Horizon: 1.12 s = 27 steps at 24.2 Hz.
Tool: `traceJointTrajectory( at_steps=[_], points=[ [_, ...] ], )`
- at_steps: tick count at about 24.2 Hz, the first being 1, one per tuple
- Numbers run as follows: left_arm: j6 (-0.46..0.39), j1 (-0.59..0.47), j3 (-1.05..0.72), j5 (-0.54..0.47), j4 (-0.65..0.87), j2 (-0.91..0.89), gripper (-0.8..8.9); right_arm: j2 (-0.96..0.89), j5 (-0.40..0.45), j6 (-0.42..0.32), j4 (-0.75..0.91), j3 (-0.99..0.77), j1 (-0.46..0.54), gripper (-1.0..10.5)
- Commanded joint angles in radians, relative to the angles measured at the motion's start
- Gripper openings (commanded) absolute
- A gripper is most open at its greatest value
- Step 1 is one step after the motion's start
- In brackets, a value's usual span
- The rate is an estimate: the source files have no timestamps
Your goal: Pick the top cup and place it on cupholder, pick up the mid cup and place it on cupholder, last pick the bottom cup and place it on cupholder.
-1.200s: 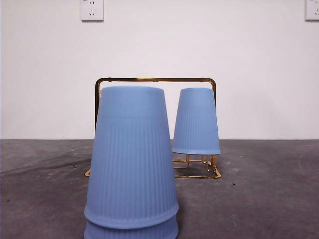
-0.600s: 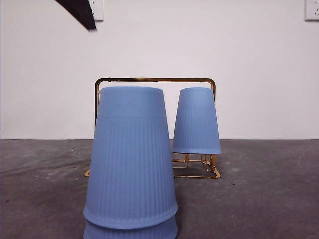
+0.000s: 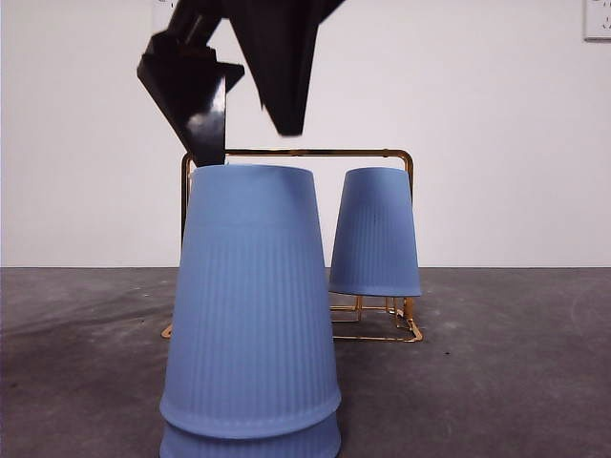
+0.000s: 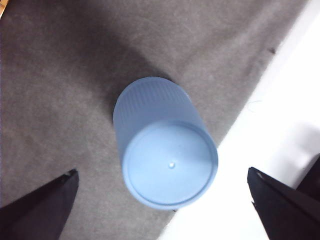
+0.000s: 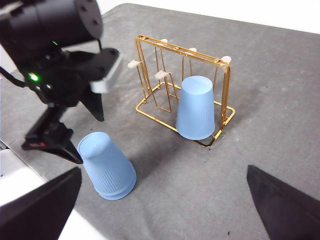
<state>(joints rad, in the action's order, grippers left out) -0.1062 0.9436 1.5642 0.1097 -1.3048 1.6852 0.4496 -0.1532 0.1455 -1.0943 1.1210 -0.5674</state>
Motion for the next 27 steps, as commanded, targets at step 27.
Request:
traceJointTrajectory(
  at_steps=[27],
  points=[
    [-0.050,0.035,0.032,-0.006,-0.005,0.100,3.00,0.005,0.004,-0.049,0.009,0.010,-0.005,5.6]
  ],
)
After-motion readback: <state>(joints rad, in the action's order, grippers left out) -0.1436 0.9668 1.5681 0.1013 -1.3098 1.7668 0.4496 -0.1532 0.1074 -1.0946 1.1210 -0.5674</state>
